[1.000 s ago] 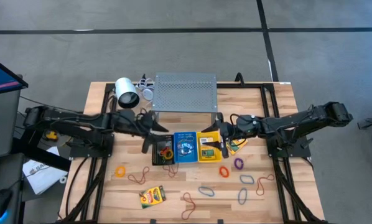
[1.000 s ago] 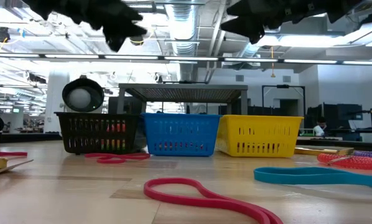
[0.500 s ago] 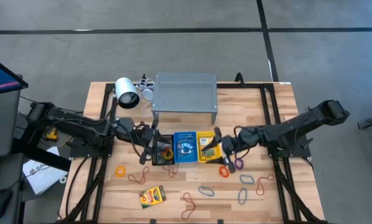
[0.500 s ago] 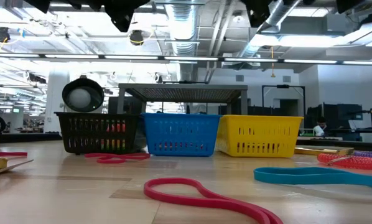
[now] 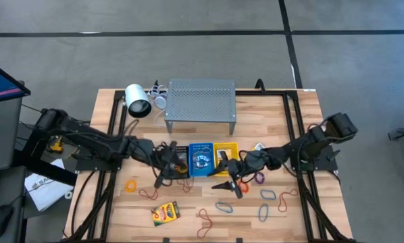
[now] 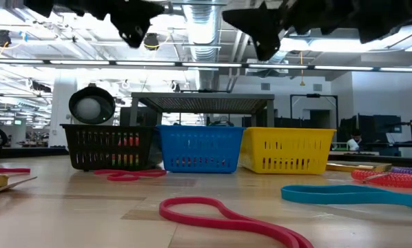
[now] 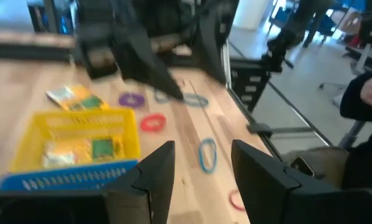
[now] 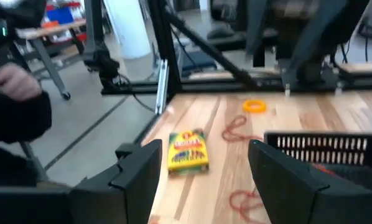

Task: Pick & Place Office Desk Supplies
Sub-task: Put the red rubber band into the blue basket

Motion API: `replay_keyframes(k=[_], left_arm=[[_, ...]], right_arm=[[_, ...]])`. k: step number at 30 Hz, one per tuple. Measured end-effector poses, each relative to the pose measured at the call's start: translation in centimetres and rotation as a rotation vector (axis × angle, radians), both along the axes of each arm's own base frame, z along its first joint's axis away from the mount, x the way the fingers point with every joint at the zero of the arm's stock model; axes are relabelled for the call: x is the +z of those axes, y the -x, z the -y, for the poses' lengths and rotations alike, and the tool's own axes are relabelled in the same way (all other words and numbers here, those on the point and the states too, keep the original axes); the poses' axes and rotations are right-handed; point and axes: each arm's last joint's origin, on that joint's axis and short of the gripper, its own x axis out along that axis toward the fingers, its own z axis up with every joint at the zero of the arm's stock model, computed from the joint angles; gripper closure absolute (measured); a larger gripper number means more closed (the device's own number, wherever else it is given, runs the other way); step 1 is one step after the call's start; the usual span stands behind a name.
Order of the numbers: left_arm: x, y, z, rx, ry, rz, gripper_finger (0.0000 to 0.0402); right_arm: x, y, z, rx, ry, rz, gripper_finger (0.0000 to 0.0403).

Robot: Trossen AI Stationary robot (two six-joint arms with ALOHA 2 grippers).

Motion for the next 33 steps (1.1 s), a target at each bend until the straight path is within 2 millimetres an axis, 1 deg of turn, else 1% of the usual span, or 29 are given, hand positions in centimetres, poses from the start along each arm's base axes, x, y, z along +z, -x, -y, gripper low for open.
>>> replay_keyframes(k=[3, 7, 10, 14, 19, 23, 26, 28, 30, 33], left_arm=[[-1.3, -0.8, 1.3, 0.005, 0.014, -0.028, 0.0249], [-2.1, -1.6, 3.0, -0.03, 0.037, 0.026, 0.0248], [-1.9, -1.7, 3.9, -0.05, 0.052, 0.078, 0.0248], [-1.8, -1.4, 4.8, -0.048, 0.016, 0.102, 0.0248], [-1.8, -0.7, 6.0, 0.016, -0.053, 0.13, 0.0248], [-1.8, -0.5, 6.4, 0.044, -0.075, 0.137, 0.0248], [-1.4, -0.5, 6.1, 0.057, -0.07, 0.147, 0.0248], [-1.0, -0.4, 5.8, 0.065, -0.064, 0.159, 0.0248], [-0.3, -0.1, 5.6, 0.07, -0.054, 0.181, 0.0248], [1.3, 0.7, 5.0, 0.07, -0.072, 0.255, 0.0248]], right_arm=[[0.3, -0.2, -0.4, 0.011, -0.013, 0.044, 0.0168], [1.3, -0.4, -1.7, 0.048, 0.002, 0.08, 0.0168], [1.5, -0.2, -2.5, 0.077, 0.027, 0.094, 0.0168], [1.4, 0.0, -3.0, 0.097, 0.052, 0.093, 0.0168], [0.9, -0.1, -2.5, 0.085, 0.095, 0.05, 0.0168], [0.4, -0.5, -1.4, 0.053, 0.11, 0.004, 0.0168], [0.2, -0.7, -0.8, 0.037, 0.118, -0.018, 0.0168], [0.2, -0.6, -0.8, 0.039, 0.119, -0.023, 0.0168], [0.2, -0.6, -0.9, 0.056, 0.116, -0.024, 0.0168], [0.6, -0.4, -0.9, 0.07, 0.111, -0.014, 0.0168]])
